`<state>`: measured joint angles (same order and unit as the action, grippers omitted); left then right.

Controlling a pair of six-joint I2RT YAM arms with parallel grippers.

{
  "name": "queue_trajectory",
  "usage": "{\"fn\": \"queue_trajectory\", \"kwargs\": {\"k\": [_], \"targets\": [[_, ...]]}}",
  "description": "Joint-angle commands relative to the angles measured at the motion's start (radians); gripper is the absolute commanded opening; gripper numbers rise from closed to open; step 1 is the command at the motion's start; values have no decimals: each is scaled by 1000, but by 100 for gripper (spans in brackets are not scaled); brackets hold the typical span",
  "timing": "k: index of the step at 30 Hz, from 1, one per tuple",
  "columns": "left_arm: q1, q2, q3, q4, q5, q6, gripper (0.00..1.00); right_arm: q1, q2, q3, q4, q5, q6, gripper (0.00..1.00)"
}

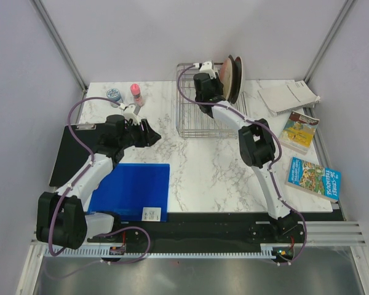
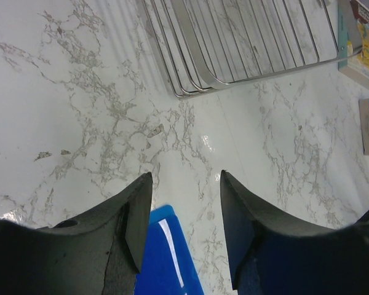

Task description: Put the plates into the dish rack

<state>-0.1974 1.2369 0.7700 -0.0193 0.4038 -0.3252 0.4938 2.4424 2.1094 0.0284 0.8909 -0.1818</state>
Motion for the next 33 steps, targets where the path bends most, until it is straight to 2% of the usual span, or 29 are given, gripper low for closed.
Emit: {"fn": "queue_trajectory", "kwargs": {"k": [1,4,6,8,9,10,11,14,21,28,33], "targets": [[6,13,31,25,23,-8,55,-14,-20,52,105,66,-31,23],[6,22,37,25,24,-8,55,-14,-52,8,142,78,-57,51],[6,26,52,24,23,0,56,-12,-91,-35,153,77,-77,56],[6,35,67,-10,6,26,57,-11,-149,-87,154,68,-82,68],[7,35,89,-24,-11,37,67,-3,-169,-104,154,60,-102,74],[6,36,100,-34,-67,41,98,2,-190,-118,162,53,-126,93],[6,36,109,-50,-88,64,100,8,-235,-153,175,49,-151,98],[6,38,152,-65,-134,110,100,26,-334,-215,243,28,-196,98],[6,58,232,-73,-220,196,100,40,-546,-265,6,-90,-68,98],[6,90,293,-76,-241,258,100,11,-756,-561,-27,18,-104,98],[6,102,307,-73,-253,273,100,-27,-856,-689,-76,68,-72,98]]}}
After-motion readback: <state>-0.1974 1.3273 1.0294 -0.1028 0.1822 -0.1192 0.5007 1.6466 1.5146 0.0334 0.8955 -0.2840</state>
